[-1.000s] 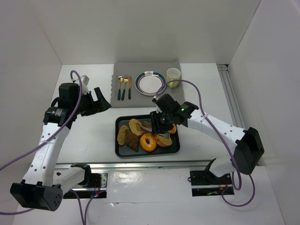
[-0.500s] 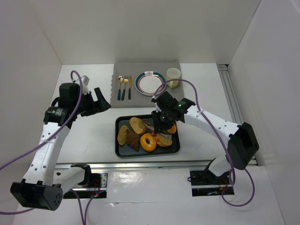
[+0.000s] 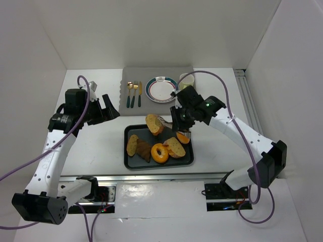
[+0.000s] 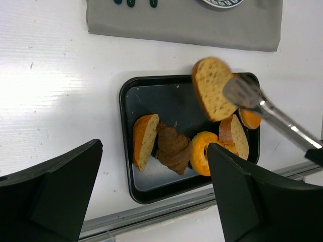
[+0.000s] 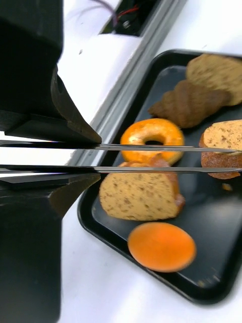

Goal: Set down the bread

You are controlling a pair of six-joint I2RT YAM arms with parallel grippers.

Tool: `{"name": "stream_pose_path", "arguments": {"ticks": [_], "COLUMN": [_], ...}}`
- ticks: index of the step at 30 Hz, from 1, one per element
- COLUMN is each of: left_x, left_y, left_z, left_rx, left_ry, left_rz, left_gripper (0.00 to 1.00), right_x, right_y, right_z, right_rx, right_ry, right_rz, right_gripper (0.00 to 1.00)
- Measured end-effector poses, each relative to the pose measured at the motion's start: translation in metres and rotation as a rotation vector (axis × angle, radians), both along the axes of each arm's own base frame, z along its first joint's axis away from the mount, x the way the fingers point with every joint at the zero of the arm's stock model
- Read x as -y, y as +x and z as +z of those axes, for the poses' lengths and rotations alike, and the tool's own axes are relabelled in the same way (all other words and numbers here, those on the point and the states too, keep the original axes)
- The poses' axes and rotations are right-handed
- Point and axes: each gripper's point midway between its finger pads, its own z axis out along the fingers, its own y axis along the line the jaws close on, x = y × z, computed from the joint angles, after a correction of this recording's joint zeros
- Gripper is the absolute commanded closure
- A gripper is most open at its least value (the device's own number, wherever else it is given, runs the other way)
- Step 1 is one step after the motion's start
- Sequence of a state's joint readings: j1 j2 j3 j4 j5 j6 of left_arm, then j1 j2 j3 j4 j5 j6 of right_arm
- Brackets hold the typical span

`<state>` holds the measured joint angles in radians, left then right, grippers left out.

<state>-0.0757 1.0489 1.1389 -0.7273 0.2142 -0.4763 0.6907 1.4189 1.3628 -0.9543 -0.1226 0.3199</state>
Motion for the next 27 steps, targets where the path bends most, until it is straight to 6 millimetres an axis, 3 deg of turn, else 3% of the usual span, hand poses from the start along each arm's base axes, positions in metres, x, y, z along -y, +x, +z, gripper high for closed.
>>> {"name": "stream_pose_path", "arguments": {"ticks": [7,10,14,19,23,27], "left_x": [0.0,0.001,0.004,0.011,0.023,0.037], "left_y": [0.003,0.003,0.003,-0.004,-0.022,-0.033], "left_z": [-0.006,-0.007,-0.023,-0.083,-0.124,-0.136], "left_rx": [-0.022,-0.026,-0.051,-0.23,-0.369,-0.412], "left_ry": [0.001,-0.001,-0.005,0.021,0.028,0.039], "left_rz": [-0.001,-0.005,-0.024,-0.067,-0.116,-0.166], "left_gripper": [0.02,0.02,0.07,0.11,0.14,0.17], "right_x": [0.018,0.025,0.026,0.025,0.027,0.027], "right_y": [0.049,0.086,0.15,0.206,0.228,0.237], "right_z": [0.036,0.039,0.019,-0.023,-0.047,-0.051], "right_rx": [0.113,0.152,0.175,0.145,0.123,0.121], "right_ry": [0.054,0.071,0.093,0.093,0.109,0.12], "right_rz": [-0.11,-0.173,-0.245,-0.293,-0.326,-0.337], "right_gripper": [0.86,0.86,0.86,0.86,0.8,0.64]}}
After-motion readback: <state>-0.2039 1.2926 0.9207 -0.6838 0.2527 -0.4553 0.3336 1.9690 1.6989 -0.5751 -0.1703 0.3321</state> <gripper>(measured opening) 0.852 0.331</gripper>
